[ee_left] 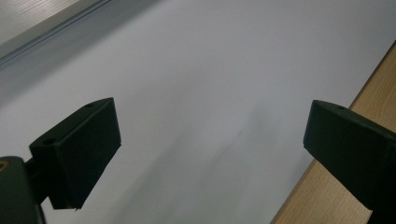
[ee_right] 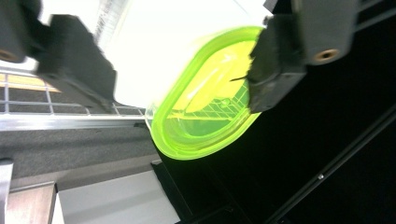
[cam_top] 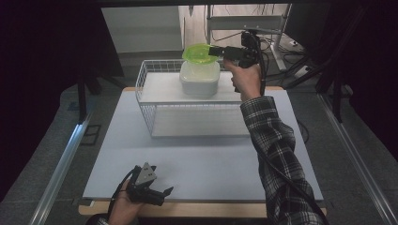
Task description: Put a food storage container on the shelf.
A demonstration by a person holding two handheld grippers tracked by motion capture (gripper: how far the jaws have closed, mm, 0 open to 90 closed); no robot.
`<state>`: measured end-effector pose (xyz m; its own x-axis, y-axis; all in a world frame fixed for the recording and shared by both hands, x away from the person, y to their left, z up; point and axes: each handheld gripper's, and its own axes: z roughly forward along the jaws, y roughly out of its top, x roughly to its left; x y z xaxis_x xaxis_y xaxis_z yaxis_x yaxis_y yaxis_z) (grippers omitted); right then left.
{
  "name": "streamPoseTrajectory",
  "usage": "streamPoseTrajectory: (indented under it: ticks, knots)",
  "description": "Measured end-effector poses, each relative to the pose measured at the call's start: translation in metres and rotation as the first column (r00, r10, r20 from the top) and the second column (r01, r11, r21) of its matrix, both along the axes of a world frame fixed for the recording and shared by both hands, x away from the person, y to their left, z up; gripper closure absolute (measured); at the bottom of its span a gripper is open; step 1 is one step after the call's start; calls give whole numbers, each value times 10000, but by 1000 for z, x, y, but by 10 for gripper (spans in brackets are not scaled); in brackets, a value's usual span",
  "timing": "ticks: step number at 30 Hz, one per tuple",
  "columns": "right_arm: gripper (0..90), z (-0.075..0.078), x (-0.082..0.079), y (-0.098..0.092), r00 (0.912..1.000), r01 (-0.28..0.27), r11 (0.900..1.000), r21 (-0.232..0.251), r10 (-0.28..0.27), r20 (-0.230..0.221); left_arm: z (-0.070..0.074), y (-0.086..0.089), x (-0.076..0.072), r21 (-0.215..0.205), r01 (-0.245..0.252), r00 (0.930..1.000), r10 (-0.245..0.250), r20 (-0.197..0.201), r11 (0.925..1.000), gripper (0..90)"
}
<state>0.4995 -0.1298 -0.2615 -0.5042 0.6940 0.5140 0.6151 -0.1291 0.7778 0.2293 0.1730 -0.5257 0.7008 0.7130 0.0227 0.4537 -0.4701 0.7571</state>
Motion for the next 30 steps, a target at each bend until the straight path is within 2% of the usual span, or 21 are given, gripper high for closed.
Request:
streamPoseTrajectory:
  ticks: [3, 9, 13, 17, 23, 25, 26, 29, 30]
  knots:
    - [170, -2, -4, -4, 9995, -217, 9994, -256, 223, 228, 0, 0, 0, 9, -1, 10000, 1, 13, 10000, 35]
    - [122, -7, -12, -10, 9968, -508, 9972, -549, 540, 584, 0, 1, 0, 30, -16, 10000, 16, 48, 10000, 35]
    - [92, -14, -24, -15, 9919, -727, 9925, -978, 822, 966, 0, 1, 0, -26, -59, 10000, 59, 63, 10000, 35]
    - [85, -18, -33, -17, 9889, -865, 9895, -1162, 994, 1105, 0, 1, 0, -115, -106, 9999, 107, 74, 9999, 34]
    - [79, -25, -49, -19, 9798, -1166, 9778, -1739, 1419, 1407, 0, 1, 0, -155, -131, 9999, 132, 95, 9998, 34]
    - [77, -28, -54, -20, 9757, -1228, 9720, -2004, 1552, 1549, 1, 1, 0, -146, -135, 9998, 137, 107, 9998, 34]
    - [76, -31, -58, -20, 9720, -1295, 9660, -2236, 1683, 1640, 1, 1, 0, -148, -140, 9998, 142, 111, 9998, 34]
    - [76, -35, -63, -20, 9702, -1368, 9609, -2407, 1790, 1632, 1, 1, 0, -136, -138, 9998, 140, 108, 9998, 34]
    - [75, -38, -65, -20, 9673, -1432, 9583, -2472, 1884, 1701, 1, 1, 0, -136, -140, 9998, 142, 110, 9998, 34]
